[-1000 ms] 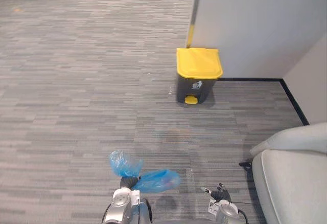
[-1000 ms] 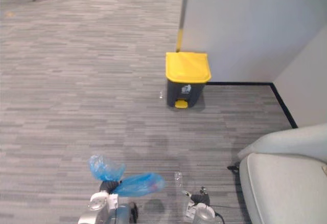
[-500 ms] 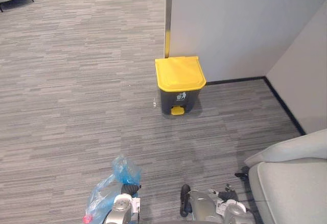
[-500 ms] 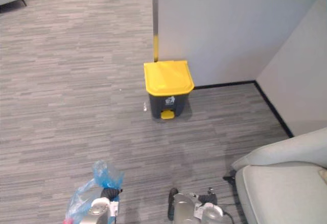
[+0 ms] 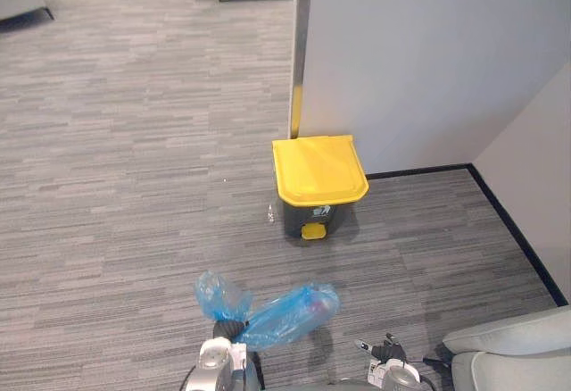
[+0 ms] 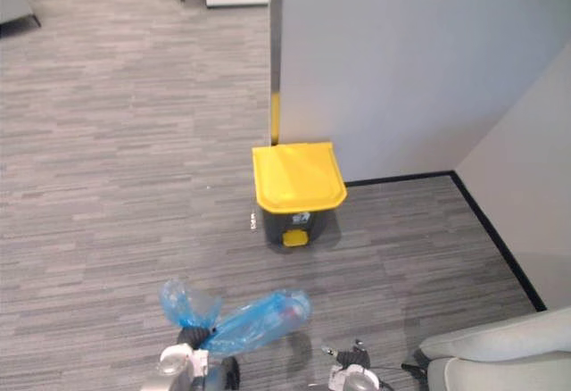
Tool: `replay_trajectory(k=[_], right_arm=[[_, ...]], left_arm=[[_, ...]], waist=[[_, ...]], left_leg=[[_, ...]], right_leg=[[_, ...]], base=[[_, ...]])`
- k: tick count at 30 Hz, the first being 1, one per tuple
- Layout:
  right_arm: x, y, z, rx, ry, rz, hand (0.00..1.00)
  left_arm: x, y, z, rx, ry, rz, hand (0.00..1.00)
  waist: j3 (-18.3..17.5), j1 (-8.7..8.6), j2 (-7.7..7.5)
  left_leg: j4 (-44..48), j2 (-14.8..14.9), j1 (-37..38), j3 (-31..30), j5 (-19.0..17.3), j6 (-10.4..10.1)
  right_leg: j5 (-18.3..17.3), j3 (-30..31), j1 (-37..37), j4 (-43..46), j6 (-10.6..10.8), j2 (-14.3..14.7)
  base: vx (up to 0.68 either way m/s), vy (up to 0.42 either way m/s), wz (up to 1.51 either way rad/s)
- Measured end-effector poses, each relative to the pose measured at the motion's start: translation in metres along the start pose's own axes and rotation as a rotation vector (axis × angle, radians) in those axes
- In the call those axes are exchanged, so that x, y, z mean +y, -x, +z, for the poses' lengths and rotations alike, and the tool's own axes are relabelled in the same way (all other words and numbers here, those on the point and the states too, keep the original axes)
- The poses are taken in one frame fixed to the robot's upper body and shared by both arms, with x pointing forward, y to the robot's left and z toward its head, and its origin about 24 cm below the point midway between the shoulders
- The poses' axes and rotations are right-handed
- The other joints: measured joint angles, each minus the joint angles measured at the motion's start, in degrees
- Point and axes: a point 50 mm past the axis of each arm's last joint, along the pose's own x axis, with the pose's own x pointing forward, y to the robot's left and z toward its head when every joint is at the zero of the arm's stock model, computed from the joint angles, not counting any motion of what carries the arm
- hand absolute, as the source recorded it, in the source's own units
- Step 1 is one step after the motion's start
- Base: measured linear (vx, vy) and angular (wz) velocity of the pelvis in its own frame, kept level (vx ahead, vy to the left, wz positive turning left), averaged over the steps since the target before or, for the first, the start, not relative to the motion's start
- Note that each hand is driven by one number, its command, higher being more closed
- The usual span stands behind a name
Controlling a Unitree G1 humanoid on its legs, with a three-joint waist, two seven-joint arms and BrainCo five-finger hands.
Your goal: Gather rubbish on tea table into small bin, then transfer packed bag to large trash can.
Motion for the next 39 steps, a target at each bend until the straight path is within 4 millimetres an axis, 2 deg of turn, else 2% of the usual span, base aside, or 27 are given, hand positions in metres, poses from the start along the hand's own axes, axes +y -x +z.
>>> replay_trajectory(k=[1,2,3,4,6,7,8,9,10,11,12,14,17,19,20,21,22,23,24,25,26,27,29,34,39], right_arm=[[-0.001,-0.001,0.004,-0.014,0.0,-0.001,0.0],[0.0,-0.001,0.005,-0.021,-0.001,0.0,0.0],[0.002,-0.001,0.009,-0.034,-0.004,0.007,0.0],[0.004,-0.001,0.01,-0.037,-0.006,0.012,0.0],[0.005,-0.001,0.012,-0.05,0.001,0.017,0.0],[0.004,-0.001,0.014,-0.062,0.007,0.018,0.0],[0.001,-0.001,0.017,-0.072,0.01,0.013,0.0],[0.0,-0.002,0.018,-0.075,0.012,0.011,0.0],[-0.002,-0.002,0.017,-0.07,0.015,0.007,0.0],[-0.004,-0.001,0.009,-0.044,0.017,0.002,0.0],[-0.01,-0.003,0.014,-0.056,0.014,-0.015,0.0],[-0.012,-0.005,0.017,-0.057,0.011,-0.025,0.0],[-0.015,-0.004,0.01,-0.033,-0.002,-0.036,0.0],[-0.014,-0.002,0.004,-0.02,0.014,-0.032,0.0],[-0.014,-0.002,0.004,-0.019,0.017,-0.031,0.0],[-0.013,-0.002,0.003,-0.017,0.014,-0.03,0.0],[-0.012,-0.002,0.002,-0.014,0.011,-0.03,0.0],[-0.012,-0.002,0.002,-0.014,0.01,-0.03,0.0],[-0.011,-0.002,0.002,-0.011,0.007,-0.029,0.0],[-0.012,-0.002,0.002,-0.012,0.006,-0.03,0.0],[-0.014,-0.002,0.002,-0.007,-0.006,-0.042,0.0],[-0.01,-0.001,-0.001,0.003,-0.012,-0.034,0.0],[-0.008,0.001,-0.005,0.014,-0.018,-0.029,0.0],[-0.01,0.001,-0.009,0.024,-0.017,-0.03,0.0],[-0.01,-0.001,-0.01,0.045,-0.004,-0.03,0.0]], left_arm=[[-0.001,0.001,-0.004,0.01,-0.002,-0.001,1.0],[-0.001,0.001,-0.003,0.008,-0.011,-0.006,1.0],[-0.003,0.001,-0.003,0.008,-0.034,-0.017,1.0],[-0.002,0.002,-0.007,0.021,-0.043,-0.015,1.0],[0.001,0.002,-0.01,0.036,-0.037,0.001,1.0],[0.003,0.002,-0.01,0.037,-0.038,0.015,1.0],[0.006,0.001,-0.008,0.034,-0.03,0.029,1.0],[0.007,0.001,-0.007,0.031,-0.023,0.035,1.0],[0.01,-0.001,-0.003,0.015,-0.023,0.043,1.0],[0.013,-0.002,-0.001,0.008,-0.031,0.047,1.0],[0.007,-0.003,-0.001,0.021,-0.014,0.039,1.0],[0.001,-0.002,-0.002,0.023,0.005,0.028,1.0],[-0.006,-0.003,0.002,0.012,0.014,0.012,1.0],[-0.009,-0.004,0.011,-0.014,0.036,0.009,1.0],[-0.009,-0.004,0.011,-0.016,0.039,0.009,1.0],[-0.009,-0.003,0.007,-0.008,0.043,0.006,1.0],[-0.012,-0.002,0.005,-0.002,0.048,-0.008,1.0],[-0.014,-0.002,0.006,-0.004,0.051,-0.018,1.0],[-0.018,-0.001,0.006,-0.005,0.056,-0.036,1.0],[-0.021,-0.001,0.007,-0.007,0.052,-0.048,1.0],[-0.021,-0.002,0.007,-0.006,0.043,-0.05,1.0],[-0.019,-0.002,0.007,-0.004,0.033,-0.045,1.0],[-0.014,-0.002,0.004,0.002,0.009,-0.037,1.0],[-0.004,-0.003,-0.004,0.035,-0.031,-0.013,1.0],[-0.004,0.001,-0.024,0.111,-0.048,-0.014,1.0]], waist=[[0.1,-0.06,0.49],[0.3,-0.15,0.37],[1.0,-0.91,-0.32],[1.2,-1.46,-0.77],[1.4,-1.53,-1.26],[1.5,-1.71,-1.06],[1.7,-2.13,-0.34],[1.7,-2.31,-0.02],[1.5,-2.56,-0.22],[1.7,-2.61,-1.71],[2.1,-2.26,1.01],[1.7,-1.95,2.48],[1.7,-2.56,2.94],[2.0,-2.14,2.09],[2.1,-1.97,1.95],[2.1,-1.75,1.84],[2.1,-1.8,1.38],[2.1,-1.75,1.38],[1.9,-1.7,1.39],[1.2,-1.76,2.18],[0.6,-1.84,1.6],[0.1,-1.74,0.56],[-0.4,-1.75,-0.31],[-0.8,-2.05,-0.3],[-0.9,-2.04,-0.35]], left_leg=[[-1.6,0.2,1.9,0.0,-1.5,0.0],[-2.1,0.0,3.1,0.0,-2.2,0.1],[-2.8,-0.6,5.4,-0.2,-3.0,0.5],[-2.9,-0.7,7.2,-0.8,-4.0,0.5],[-4.5,-0.3,10.7,-1.2,-4.7,0.4],[-5.8,0.1,12.3,-1.3,-4.7,0.4],[-7.3,1.0,14.0,-1.8,-4.7,0.3],[-7.7,1.5,14.4,-2.1,-4.7,0.3],[-8.5,1.5,15.0,-3.4,-4.9,-0.7],[-8.9,0.3,15.6,-4.9,-5.3,-2.3],[-8.7,2.6,16.5,-6.7,-5.7,-3.6],[-7.8,3.8,16.4,-7.5,-3.9,-4.9],[0.2,5.9,14.0,-8.8,-2.0,-6.6],[17.9,8.2,6.2,-9.6,2.2,-7.7],[21.1,8.9,4.8,-9.0,2.2,-7.5],[23.8,10.4,2.9,-5.6,0.5,-6.7],[21.3,11.0,1.4,-2.5,-1.0,-5.4],[19.4,10.9,1.1,-1.4,-1.5,-5.1],[11.0,10.3,1.1,0.3,-1.7,-4.1],[2.9,9.4,1.5,0.4,1.0,-2.9],[-2.4,7.8,2.6,-0.4,2.4,-4.5],[-5.2,6.3,3.7,0.5,3.4,-4.1],[-6.8,5.1,4.9,1.7,3.5,-3.9],[-11.2,2.1,8.7,3.2,4.5,-2.9],[-13.6,2.0,9.4,3.8,5.2,-3.1]], right_leg=[[0.0,1.1,-3.4,8.9,0.9,-0.1],[0.7,1.6,-6.2,15.1,2.3,-0.4],[3.1,2.2,-11.4,26.9,6.3,-1.8],[1.9,2.2,-14.6,33.4,4.5,-1.9],[-1.2,0.1,-18.3,35.2,2.1,-1.6],[-2.5,-1.5,-19.9,33.2,1.0,-1.3],[-3.1,-3.2,-21.5,27.5,0.0,0.0],[-2.9,-3.6,-22.0,23.9,-0.2,0.7],[1.0,-3.4,-21.4,11.9,-0.6,2.0],[9.4,-1.9,-20.5,5.1,-3.0,2.0],[8.0,-2.6,-19.3,6.1,-3.9,3.7],[5.6,-3.4,-18.8,6.5,-4.7,4.4],[3.7,-7.0,-13.8,4.1,-5.6,4.7],[3.5,-8.8,-8.1,-0.8,-5.7,4.9],[3.6,-9.1,-7.1,-1.6,-5.8,4.9],[3.8,-9.5,-4.9,-3.3,-5.9,4.8],[3.9,-9.6,-3.6,-4.5,-5.8,4.6],[3.9,-9.5,-3.2,-4.8,-5.7,4.4],[4.4,-9.4,-2.5,-5.6,-5.0,4.1],[4.6,-9.3,-2.6,-5.8,-4.5,4.2],[4.8,-7.9,-2.9,-6.7,-3.1,4.3],[5.6,-6.7,-2.7,-8.2,-1.9,3.5],[6.1,-5.7,-2.3,-9.6,-1.1,2.6],[7.4,-3.8,-0.1,-12.6,0.2,1.1],[7.8,-2.0,-1.4,-12.6,0.1,1.7]], base=[[0.25,0.15,-0.42],[0.2,0.086,-0.06],[0.25,0.024,0.17],[0.27,-0.002,0.24],[0.27,-0.054,0.18],[0.41,-0.135,0.21],[0.36,-0.14,0.23],[0.44,-0.193,0.48],[0.3,-0.148,0.59],[0.38,-0.197,0.54],[0.3,-0.149,0.22],[0.35,-0.177,0.07],[0.33,-0.192,0.55],[0.23,-0.116,0.46],[0.18,-0.037,0.14],[0.18,0.022,0.03],[0.18,0.022,0.02],[0.21,0.097,0.02],[0.13,0.11,-0.05],[0.21,0.205,-0.17],[0.14,0.143,-0.18],[0.14,0.172,-0.22],[0.09,0.135,-0.24],[0.03,0.097,-0.14],[-0.01,-0.003,-0.18]])
